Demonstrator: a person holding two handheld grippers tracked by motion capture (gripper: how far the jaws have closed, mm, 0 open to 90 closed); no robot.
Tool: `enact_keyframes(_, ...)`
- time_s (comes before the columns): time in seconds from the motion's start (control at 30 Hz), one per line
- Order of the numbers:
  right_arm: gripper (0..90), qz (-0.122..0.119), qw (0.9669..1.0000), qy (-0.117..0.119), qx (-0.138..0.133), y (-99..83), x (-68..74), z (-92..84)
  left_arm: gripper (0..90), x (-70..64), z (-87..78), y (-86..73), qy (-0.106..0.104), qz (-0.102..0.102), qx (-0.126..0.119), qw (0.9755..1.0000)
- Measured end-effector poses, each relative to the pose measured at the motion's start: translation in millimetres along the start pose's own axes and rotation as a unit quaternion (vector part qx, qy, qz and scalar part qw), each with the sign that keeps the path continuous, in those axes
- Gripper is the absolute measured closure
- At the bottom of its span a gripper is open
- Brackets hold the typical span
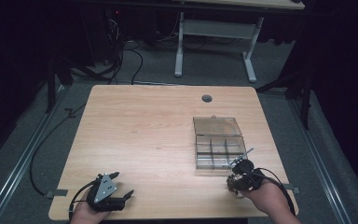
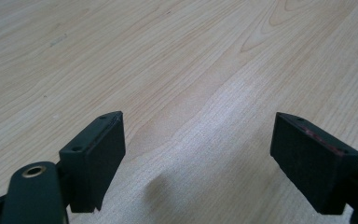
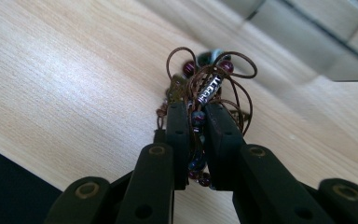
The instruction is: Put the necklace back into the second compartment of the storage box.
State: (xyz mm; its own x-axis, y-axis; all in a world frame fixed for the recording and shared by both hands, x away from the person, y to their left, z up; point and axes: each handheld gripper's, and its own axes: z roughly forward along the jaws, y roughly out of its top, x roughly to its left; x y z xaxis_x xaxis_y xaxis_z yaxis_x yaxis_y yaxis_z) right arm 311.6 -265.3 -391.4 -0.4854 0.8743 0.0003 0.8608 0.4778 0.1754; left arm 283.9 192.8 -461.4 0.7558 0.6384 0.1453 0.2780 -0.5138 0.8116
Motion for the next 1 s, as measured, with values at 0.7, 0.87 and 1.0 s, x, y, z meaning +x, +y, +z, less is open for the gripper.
enact_keyframes(0.7,81.3,0.000,0.9997,0.008,-0.024,24.1,-15.8,-51.4,18.1,0.2,-0.3,0.1,-0.002,0.001,0.000,1.0000)
enact_keyframes(0.87,81.3,-0.004,0.9997,0.008,-0.021,31.7,-16.9,-57.8,18.1,0.2,-0.3,0.0,-0.003,0.000,-0.001,1.0000)
enact_keyframes(1.0,81.3,-0.005,0.9998,0.009,-0.017,36.3,-16.6,-59.3,18.1,0.2,-0.4,0.0,-0.003,0.000,-0.001,1.0000)
